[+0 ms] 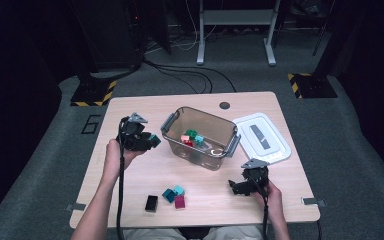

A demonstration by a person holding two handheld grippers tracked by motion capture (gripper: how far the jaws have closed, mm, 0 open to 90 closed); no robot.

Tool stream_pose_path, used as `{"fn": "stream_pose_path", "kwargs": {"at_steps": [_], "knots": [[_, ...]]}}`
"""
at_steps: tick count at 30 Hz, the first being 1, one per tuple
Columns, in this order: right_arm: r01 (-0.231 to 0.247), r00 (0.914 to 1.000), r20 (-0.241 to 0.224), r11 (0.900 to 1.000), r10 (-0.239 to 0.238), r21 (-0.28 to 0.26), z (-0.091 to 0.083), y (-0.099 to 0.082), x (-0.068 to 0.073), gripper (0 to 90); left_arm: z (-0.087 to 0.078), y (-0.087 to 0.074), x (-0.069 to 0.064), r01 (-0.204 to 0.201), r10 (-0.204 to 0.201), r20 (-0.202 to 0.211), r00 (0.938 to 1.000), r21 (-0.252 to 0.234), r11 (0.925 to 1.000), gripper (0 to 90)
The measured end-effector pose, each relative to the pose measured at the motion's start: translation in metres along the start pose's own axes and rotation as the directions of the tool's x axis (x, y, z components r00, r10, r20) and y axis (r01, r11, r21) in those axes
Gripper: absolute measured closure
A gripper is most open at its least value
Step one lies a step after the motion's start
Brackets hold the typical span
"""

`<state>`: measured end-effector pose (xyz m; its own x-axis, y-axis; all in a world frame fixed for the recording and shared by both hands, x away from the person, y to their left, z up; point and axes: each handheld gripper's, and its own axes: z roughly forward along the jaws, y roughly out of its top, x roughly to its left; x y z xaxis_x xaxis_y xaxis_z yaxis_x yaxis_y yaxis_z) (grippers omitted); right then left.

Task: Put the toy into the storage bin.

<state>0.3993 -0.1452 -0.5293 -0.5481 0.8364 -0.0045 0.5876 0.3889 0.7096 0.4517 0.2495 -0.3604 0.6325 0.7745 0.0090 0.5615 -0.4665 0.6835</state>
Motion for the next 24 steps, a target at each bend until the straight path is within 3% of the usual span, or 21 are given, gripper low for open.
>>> {"fn": "stream_pose_path", "kwargs": {"at_steps": [14, 24], "knots": [[0.0, 1.0, 0.0, 1.0, 0.0, 0.0, 0.0, 0.0, 0.0, 0.0, -0.001, 0.03, -0.004, -0.025, 0.025, -0.006, 0.9997, -0.014, 0.9996, 57.0], [0.0, 1.0, 0.0, 1.0, 0.0, 0.0, 0.0, 0.0, 0.0, 0.0, 0.008, 0.046, -0.005, -0.033, 0.033, -0.01, 0.9994, -0.022, 0.9992, 57.0]]}}
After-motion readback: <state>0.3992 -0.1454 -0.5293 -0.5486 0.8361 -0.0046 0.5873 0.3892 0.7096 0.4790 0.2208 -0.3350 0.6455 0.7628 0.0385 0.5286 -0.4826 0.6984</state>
